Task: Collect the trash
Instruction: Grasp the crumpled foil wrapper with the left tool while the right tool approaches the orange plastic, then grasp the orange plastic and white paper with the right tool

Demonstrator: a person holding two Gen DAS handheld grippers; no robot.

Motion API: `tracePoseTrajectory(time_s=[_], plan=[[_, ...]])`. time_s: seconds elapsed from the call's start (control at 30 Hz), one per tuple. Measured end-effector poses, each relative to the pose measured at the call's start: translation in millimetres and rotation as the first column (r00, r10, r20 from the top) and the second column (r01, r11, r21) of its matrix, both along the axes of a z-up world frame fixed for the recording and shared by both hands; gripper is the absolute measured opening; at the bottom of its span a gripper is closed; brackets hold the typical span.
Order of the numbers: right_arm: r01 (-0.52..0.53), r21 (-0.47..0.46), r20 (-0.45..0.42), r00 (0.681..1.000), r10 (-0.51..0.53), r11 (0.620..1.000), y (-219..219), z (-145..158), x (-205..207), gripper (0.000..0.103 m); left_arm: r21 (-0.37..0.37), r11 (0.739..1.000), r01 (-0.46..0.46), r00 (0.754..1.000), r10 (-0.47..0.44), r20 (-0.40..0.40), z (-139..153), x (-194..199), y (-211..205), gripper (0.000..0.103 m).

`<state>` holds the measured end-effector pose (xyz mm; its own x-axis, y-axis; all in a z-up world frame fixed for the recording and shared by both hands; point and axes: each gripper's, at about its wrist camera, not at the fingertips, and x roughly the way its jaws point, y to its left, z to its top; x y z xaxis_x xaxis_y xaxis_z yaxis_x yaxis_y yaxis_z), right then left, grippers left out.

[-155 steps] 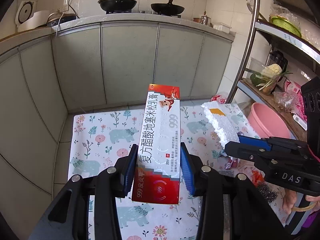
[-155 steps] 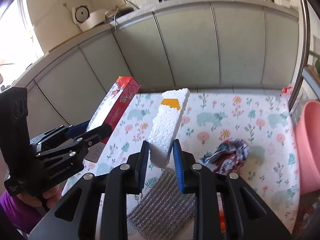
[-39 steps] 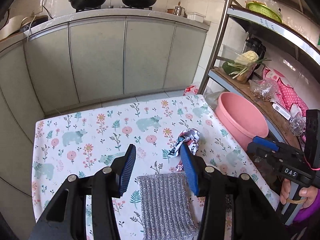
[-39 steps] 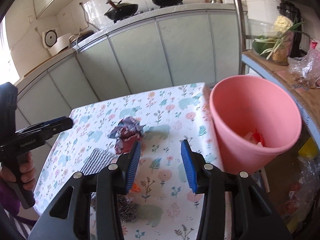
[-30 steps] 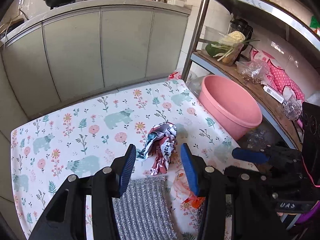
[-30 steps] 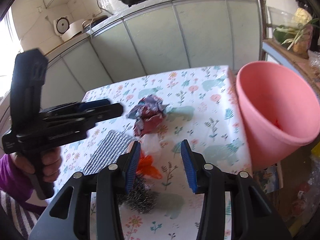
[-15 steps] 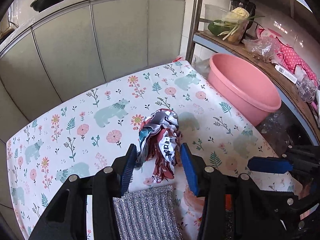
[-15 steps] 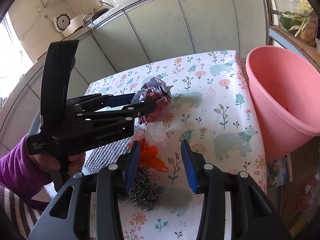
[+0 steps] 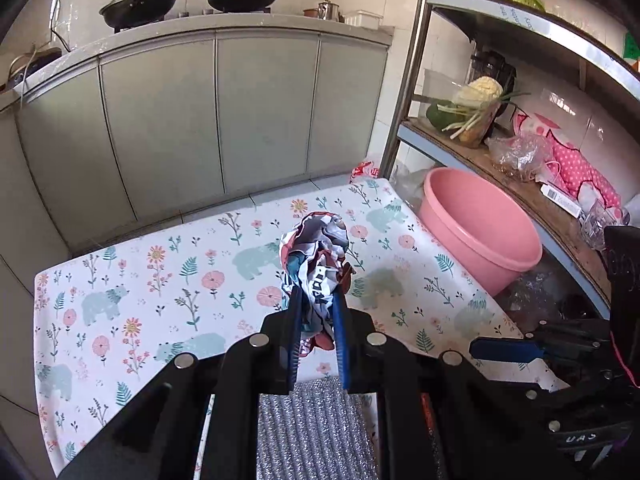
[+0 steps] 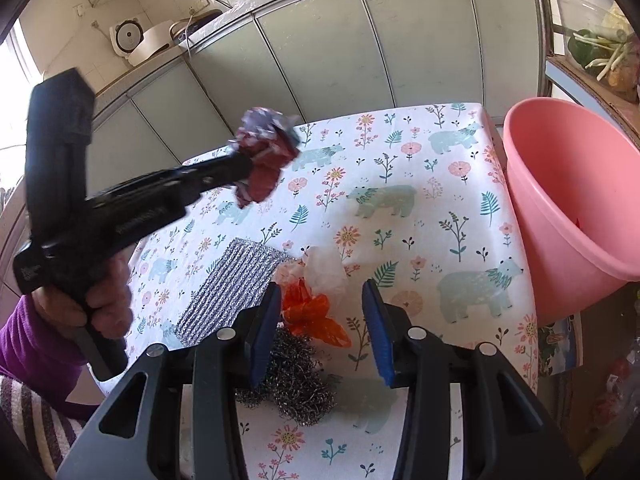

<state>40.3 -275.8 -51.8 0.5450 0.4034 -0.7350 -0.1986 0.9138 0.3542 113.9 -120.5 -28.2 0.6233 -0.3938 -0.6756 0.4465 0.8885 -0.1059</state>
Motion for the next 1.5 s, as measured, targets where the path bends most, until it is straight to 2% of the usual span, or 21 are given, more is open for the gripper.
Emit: tracePoseTrajectory(time_s=[0.17,0.37,0.7,0.83,1.17,1.5], plan=[[-0.033,0.028,-0.039,0.999,0.034,0.999,10.8,-0.1,13.1,0.043,-0.039,0.999,-0.028,1.000,0.028,0.009,10.0,-10.8,21.8,0.014],[-0.081,-0.099,-0.094,0.993,0.071,0.992,36.8,-10.8,28.2,0.043,-0.065,0.997,-0.037,0.999,0.037,-0.001,11.4,-19.2,33.3,0.014],[-0.114,-0.147,-0.085,0.991,0.103,0.983,46.2,-17.7,25.4,0.042,-0.086,0.996,-0.040,0.999,0.039,-0.016,7.3,-22.6,39.0,0.015],[-0.114,-0.113,-0.058,0.992,0.108,0.987,43.1,-14.5,23.1,0.033,-0.090,0.995,-0.038,0.999,0.038,-0.003,10.9,-24.2,39.8,0.015],[-0.068,-0.048,0.064,0.995,0.071,0.997,28.4,7.5,17.4,0.032,-0.083,0.996,-0.037,0.999,0.039,0.015,18.6,-22.9,35.0,0.015],[0.039,-0.007,0.150,0.988,-0.038,0.999,-12.5,27.7,13.4,0.032,-0.090,0.995,0.033,0.998,-0.028,0.055,37.0,-16.3,-1.3,0.015]])
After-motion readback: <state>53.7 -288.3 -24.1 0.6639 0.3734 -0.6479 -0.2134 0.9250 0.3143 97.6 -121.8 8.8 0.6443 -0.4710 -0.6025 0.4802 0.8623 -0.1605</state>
